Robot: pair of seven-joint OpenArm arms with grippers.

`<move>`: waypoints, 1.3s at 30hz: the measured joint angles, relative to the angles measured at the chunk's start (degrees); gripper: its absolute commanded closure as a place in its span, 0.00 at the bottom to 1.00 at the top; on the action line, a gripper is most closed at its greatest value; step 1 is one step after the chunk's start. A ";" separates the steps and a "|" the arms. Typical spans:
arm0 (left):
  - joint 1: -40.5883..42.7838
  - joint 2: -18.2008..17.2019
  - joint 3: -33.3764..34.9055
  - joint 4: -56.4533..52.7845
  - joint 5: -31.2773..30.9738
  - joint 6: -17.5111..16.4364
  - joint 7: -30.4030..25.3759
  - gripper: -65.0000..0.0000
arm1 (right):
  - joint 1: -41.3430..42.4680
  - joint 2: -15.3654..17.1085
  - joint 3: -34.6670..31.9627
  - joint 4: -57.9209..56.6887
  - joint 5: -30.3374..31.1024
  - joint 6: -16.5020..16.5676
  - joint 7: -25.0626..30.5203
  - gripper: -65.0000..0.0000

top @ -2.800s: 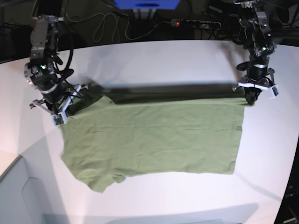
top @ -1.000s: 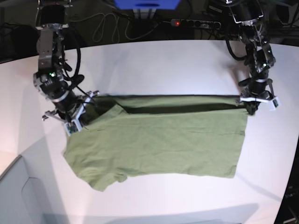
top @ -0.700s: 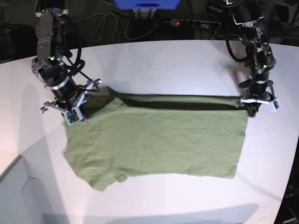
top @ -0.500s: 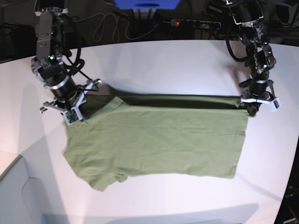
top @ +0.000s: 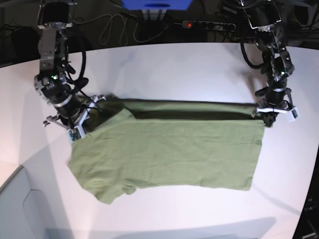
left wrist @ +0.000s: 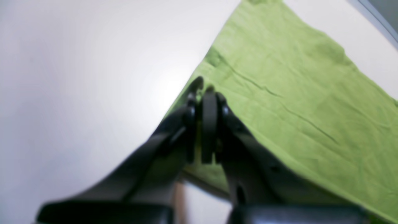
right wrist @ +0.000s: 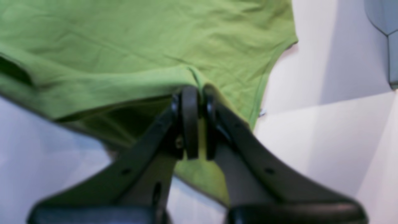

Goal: Fold the T-shirt properly
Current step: 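Lower the folded edge onto the shirt and open both grippers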

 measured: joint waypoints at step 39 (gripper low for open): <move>0.68 -1.51 -2.40 -0.39 0.44 0.50 5.70 0.55 | 0.81 0.87 0.24 -4.28 0.07 -0.04 -0.17 0.59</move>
